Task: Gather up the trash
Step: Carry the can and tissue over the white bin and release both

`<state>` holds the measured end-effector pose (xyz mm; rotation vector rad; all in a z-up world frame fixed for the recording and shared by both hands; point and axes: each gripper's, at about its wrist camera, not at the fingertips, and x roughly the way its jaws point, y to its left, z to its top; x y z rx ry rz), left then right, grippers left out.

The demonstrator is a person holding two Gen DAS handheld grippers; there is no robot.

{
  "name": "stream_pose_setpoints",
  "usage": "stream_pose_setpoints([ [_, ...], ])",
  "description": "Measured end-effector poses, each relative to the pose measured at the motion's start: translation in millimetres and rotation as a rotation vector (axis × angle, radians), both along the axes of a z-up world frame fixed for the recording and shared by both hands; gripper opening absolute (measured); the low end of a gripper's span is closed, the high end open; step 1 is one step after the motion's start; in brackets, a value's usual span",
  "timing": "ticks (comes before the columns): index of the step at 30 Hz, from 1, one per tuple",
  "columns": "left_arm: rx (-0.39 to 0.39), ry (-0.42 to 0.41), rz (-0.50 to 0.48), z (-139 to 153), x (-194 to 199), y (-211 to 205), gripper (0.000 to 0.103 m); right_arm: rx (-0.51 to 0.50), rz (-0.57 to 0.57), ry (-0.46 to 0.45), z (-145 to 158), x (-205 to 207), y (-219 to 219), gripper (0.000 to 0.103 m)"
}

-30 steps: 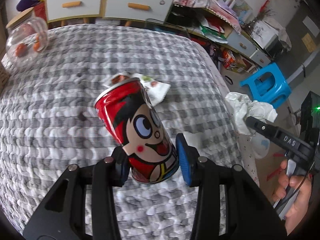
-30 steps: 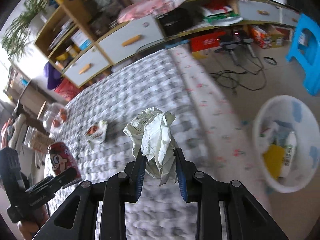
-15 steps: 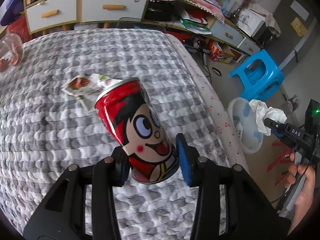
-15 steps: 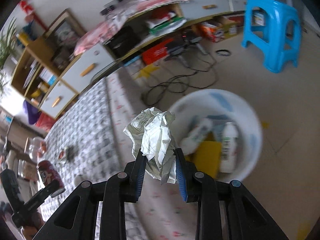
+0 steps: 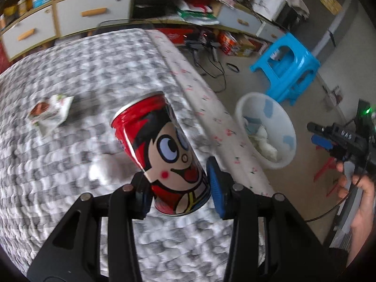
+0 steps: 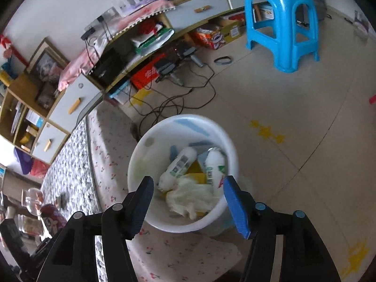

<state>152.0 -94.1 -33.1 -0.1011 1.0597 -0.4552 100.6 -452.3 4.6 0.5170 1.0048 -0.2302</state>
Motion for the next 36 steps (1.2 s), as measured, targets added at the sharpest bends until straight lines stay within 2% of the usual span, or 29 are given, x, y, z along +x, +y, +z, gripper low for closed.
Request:
stream_pose_setpoints([
  [8,0.032,0.006,-0.136,-2,7,-81,0.044,-0.035,-0.034,-0.003,4,-26,-32,0.064],
  [12,0.018,0.028,-0.195,-10,15,-121,0.044,-0.041,-0.035,0.001,4,-33,-42,0.065],
  [19,0.022,0.014,-0.242,-14,24,-162,0.044,-0.061,-0.029,-0.009,6,-37,-48,0.065],
  [25,0.0,0.009,-0.275,-13,34,-178,0.044,-0.057,-0.029,-0.016,7,-36,-47,0.066],
  [27,0.016,-0.003,-0.27,-12,36,-179,0.056,-0.058,-0.033,-0.019,8,-37,-47,0.068],
  [28,0.019,-0.01,-0.259,-10,35,-177,0.074,-0.059,-0.035,-0.022,9,-38,-48,0.069],
  [29,0.01,-0.028,-0.243,-6,35,-173,0.083,-0.06,-0.036,-0.024,9,-38,-48,0.07],
  [30,0.001,-0.053,-0.231,-1,33,-168,0.084,-0.06,-0.038,-0.025,10,-38,-48,0.07],
  [36,0.02,-0.06,-0.222,7,27,-149,0.084,-0.058,-0.038,-0.026,10,-38,-48,0.071],
])
